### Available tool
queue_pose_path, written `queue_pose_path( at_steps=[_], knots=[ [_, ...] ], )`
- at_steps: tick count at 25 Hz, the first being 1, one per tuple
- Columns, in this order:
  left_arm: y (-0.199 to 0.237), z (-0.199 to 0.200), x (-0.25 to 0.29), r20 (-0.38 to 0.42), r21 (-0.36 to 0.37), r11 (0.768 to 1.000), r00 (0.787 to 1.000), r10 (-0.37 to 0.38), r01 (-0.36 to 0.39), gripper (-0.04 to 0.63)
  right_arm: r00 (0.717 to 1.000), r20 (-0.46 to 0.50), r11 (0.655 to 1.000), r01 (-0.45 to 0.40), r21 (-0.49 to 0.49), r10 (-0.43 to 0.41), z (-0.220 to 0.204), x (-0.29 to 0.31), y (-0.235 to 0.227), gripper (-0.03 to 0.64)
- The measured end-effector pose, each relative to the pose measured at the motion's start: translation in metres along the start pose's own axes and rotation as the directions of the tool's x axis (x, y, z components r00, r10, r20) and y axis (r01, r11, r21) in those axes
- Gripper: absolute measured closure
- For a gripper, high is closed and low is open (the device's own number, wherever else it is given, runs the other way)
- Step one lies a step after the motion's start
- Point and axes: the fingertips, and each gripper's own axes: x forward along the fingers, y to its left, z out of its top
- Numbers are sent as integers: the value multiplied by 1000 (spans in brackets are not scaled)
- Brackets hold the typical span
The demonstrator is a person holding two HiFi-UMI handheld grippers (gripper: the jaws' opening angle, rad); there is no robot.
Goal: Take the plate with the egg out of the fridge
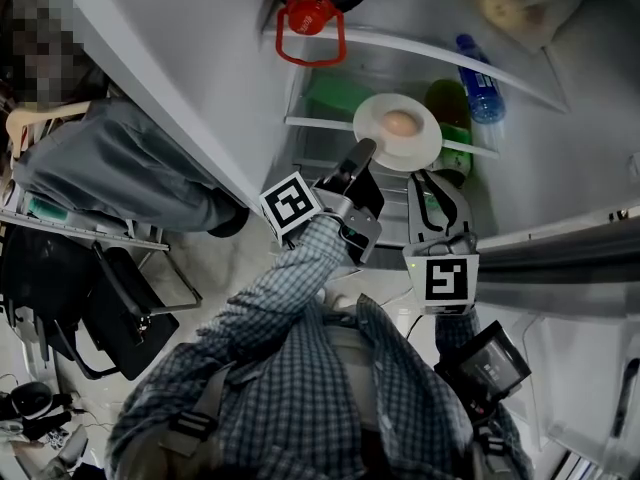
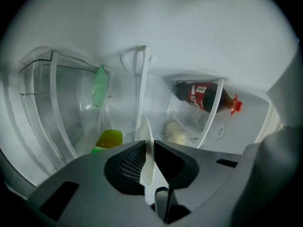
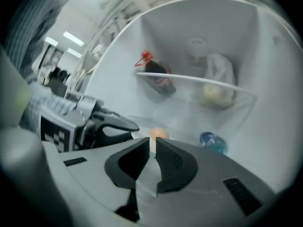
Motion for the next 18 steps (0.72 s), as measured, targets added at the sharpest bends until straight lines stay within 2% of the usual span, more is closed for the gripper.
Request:
queue_pose_path(
  at_steps=[2,4,6,9,10,11,15,17,18],
  knots=[
    [0,0,-1,2,-14,1000,1000,-7,7,534,1000,9,976,-4,220,3,-4,-4,-8,592],
    [0,0,-1,4,-21,1000,1000,-12,12,534,1000,31,908,-11,418,-2,-9,-6,-16,592],
    [1,1,-1,2,-18,1000,1000,-15,15,534,997,78,795,-43,605,-6,-11,-8,-23,592],
    [1,0,0,-1,-20,1000,1000,-20,20,534,986,169,550,-134,824,-12,-13,-7,-34,538],
    [1,0,0,0,-24,999,1000,-23,23,534,982,187,477,-156,865,-18,-15,-6,-37,528],
    [1,0,0,1,-27,999,1000,-25,25,534,981,194,417,-166,893,-25,-18,-4,-41,520],
    [1,0,-1,0,-32,999,1000,-31,31,534,982,179,209,-163,964,-58,-43,4,-51,518],
    [2,0,-1,0,-32,999,999,-32,32,534,982,176,124,-166,978,-71,-53,10,-54,518],
    [2,0,-1,0,-33,999,999,-33,33,534,981,178,98,-170,981,-76,-55,12,-56,518]
  ],
)
